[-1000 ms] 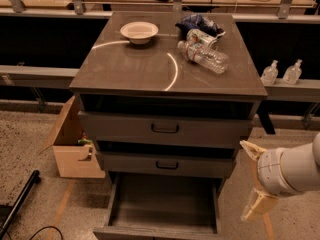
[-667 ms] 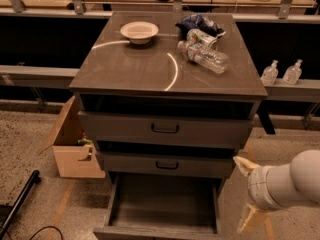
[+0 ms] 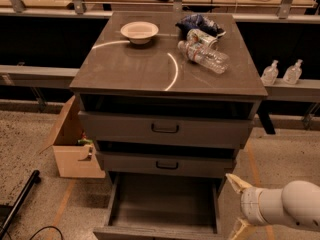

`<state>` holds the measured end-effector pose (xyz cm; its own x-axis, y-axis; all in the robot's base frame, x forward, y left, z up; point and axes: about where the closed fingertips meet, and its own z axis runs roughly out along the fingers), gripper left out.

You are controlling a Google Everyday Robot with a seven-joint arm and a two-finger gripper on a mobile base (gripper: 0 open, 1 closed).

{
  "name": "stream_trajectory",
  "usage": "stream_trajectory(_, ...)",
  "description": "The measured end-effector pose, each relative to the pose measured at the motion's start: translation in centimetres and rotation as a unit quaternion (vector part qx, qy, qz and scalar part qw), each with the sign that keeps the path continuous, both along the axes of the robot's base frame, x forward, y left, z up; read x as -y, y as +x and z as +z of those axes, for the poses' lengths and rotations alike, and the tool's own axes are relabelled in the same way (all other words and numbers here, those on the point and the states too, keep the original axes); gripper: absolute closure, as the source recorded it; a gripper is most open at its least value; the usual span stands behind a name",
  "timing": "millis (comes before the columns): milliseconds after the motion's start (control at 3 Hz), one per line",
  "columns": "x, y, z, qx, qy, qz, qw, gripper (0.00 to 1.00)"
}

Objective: Close bottom drawer

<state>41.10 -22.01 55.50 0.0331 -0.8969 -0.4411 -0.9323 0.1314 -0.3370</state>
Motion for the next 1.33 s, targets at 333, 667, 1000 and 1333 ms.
stream_trajectory(333,-1.1,0.7,-7.1,0.017,0.017,0.017,0.9996,0.0)
stream_trajectory(667,-1.1,0.8,-7.2,0.018,0.017,0.017,0.9996,0.0)
stream_trajectory(1000,-2.2,1.9,-10.2,0.048,0.017,0.02,0.9985,0.0)
stream_trajectory(1333,-3.8,4.3,-14.5,0.099,0.018,0.03,0.9945,0.0)
